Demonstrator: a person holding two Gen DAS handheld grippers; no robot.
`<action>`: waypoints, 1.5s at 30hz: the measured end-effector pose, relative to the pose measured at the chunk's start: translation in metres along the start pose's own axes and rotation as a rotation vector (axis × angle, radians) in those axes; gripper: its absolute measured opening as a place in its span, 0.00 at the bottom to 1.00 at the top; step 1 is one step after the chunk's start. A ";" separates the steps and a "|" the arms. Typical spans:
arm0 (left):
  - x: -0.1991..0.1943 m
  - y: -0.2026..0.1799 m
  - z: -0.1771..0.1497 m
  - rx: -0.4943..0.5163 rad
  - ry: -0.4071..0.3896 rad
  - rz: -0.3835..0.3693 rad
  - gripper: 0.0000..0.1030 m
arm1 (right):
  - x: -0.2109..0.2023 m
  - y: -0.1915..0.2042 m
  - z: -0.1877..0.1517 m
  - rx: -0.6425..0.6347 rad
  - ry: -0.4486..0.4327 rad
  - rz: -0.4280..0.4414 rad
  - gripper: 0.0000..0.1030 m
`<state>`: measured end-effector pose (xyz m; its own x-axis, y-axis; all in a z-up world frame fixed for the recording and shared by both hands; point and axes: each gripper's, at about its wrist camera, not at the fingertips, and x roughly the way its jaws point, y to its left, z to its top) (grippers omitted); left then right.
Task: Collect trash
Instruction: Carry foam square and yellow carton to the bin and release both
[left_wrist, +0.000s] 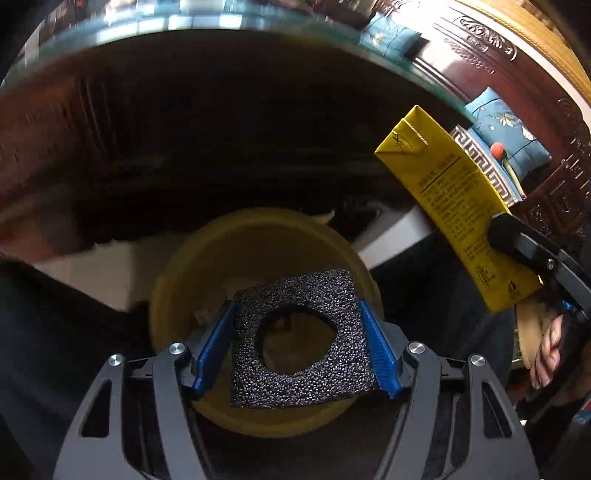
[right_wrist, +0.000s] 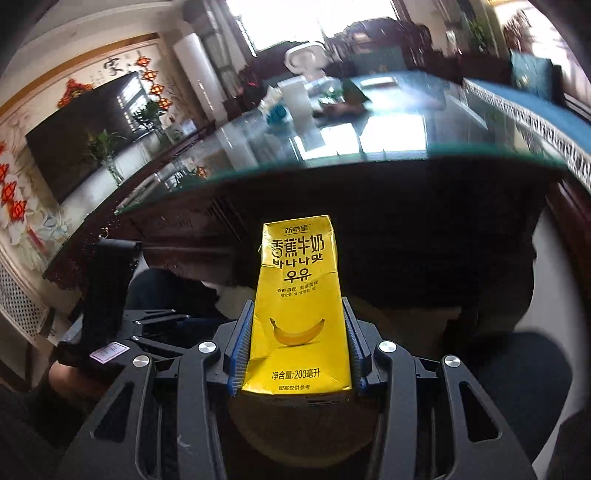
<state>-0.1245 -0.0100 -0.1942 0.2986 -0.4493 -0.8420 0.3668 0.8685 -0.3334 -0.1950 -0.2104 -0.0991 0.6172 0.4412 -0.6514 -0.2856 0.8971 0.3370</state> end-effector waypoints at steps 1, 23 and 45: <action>0.005 -0.001 -0.002 0.008 0.013 -0.007 0.66 | 0.001 -0.002 -0.004 0.007 0.006 -0.005 0.42; 0.002 0.012 0.002 0.020 -0.012 0.142 0.86 | 0.021 0.007 -0.021 -0.010 0.084 0.019 0.42; -0.014 0.032 0.009 -0.010 -0.057 0.196 0.88 | 0.044 0.005 -0.031 -0.001 0.163 0.014 0.65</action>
<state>-0.1093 0.0218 -0.1895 0.4126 -0.2826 -0.8660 0.2886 0.9422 -0.1700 -0.1916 -0.1858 -0.1471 0.4858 0.4512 -0.7486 -0.2942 0.8909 0.3461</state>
